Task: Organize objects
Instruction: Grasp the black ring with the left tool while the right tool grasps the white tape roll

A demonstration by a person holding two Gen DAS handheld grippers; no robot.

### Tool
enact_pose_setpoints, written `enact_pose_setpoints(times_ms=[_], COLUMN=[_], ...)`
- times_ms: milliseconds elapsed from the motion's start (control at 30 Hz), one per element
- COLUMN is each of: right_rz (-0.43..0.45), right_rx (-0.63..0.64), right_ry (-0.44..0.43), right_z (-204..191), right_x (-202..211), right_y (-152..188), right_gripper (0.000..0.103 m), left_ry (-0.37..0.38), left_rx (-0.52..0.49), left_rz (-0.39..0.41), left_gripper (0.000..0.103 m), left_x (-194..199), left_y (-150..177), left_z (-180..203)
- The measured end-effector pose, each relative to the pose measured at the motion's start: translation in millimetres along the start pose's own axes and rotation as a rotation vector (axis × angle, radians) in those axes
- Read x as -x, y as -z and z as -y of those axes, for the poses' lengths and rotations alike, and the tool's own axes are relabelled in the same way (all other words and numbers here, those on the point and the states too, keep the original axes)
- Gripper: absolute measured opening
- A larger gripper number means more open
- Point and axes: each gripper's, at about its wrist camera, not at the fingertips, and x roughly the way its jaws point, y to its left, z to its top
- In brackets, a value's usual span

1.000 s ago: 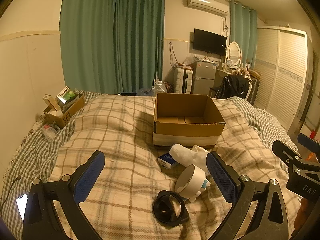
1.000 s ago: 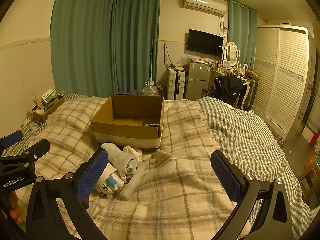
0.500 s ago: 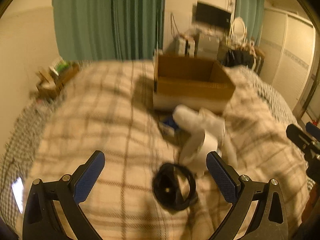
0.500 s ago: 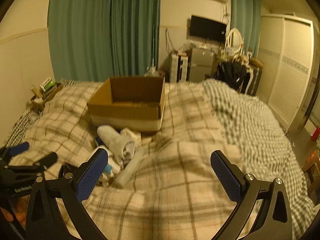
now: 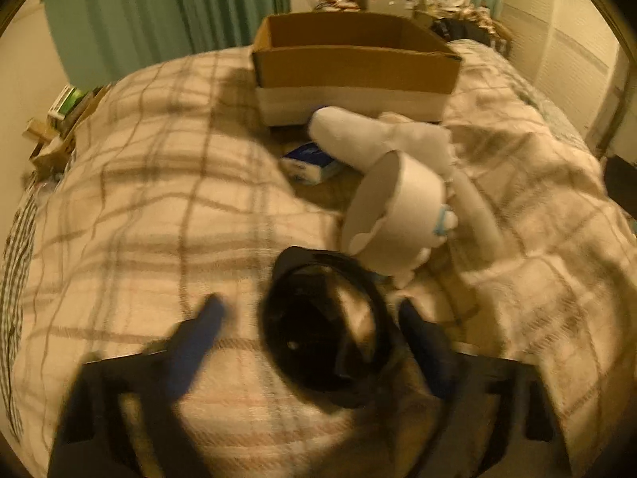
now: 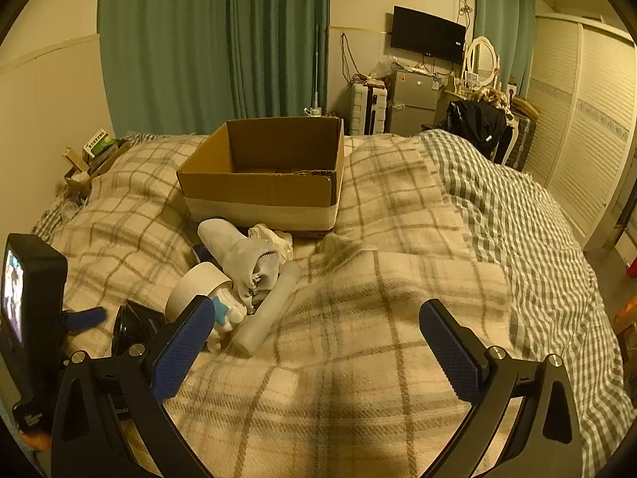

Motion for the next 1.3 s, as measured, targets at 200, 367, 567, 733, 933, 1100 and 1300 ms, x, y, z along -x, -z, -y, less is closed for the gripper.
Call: enact_pose_setpoints(times_ms=[200, 367, 567, 733, 933, 1100, 1300], right_rz=[0.005, -0.007, -0.033, -0.085, -0.218, -0.317, -0.362], right_rx=[0.047, 0.093, 0.136, 0.154, 0.181, 0.155, 0.159], right_ry=[0.021, 0.024, 0.005, -0.041, -0.08, -0.09, -0.109], right_z=[-11, -27, -45, -66, -92, -93, -95], right_x=[7, 6, -4, -26, -67, -94, -102], right_y=[-3, -9, -16, -20, -14, -5, 1], right_gripper=[0.103, 0.103, 0.102, 0.103, 0.1, 0.072, 0.035], left_ry=[0.07, 0.13, 0.171, 0.079, 0.008, 0.017, 0.033], left_rx=[0.075, 0.116, 0.143, 0.156, 0.163, 0.154, 0.148], left_rz=[0.044, 0.106, 0.165, 0.223, 0.244, 0.22, 0.201], left_gripper=[0.057, 0.057, 0.054, 0.054, 0.054, 0.054, 0.054], left_x=[17, 44, 74, 79, 69, 55, 47], left_y=[-5, -14, -25, -33, -36, -29, -26], left_z=[-19, -34, -58, -81, -97, -97, -94])
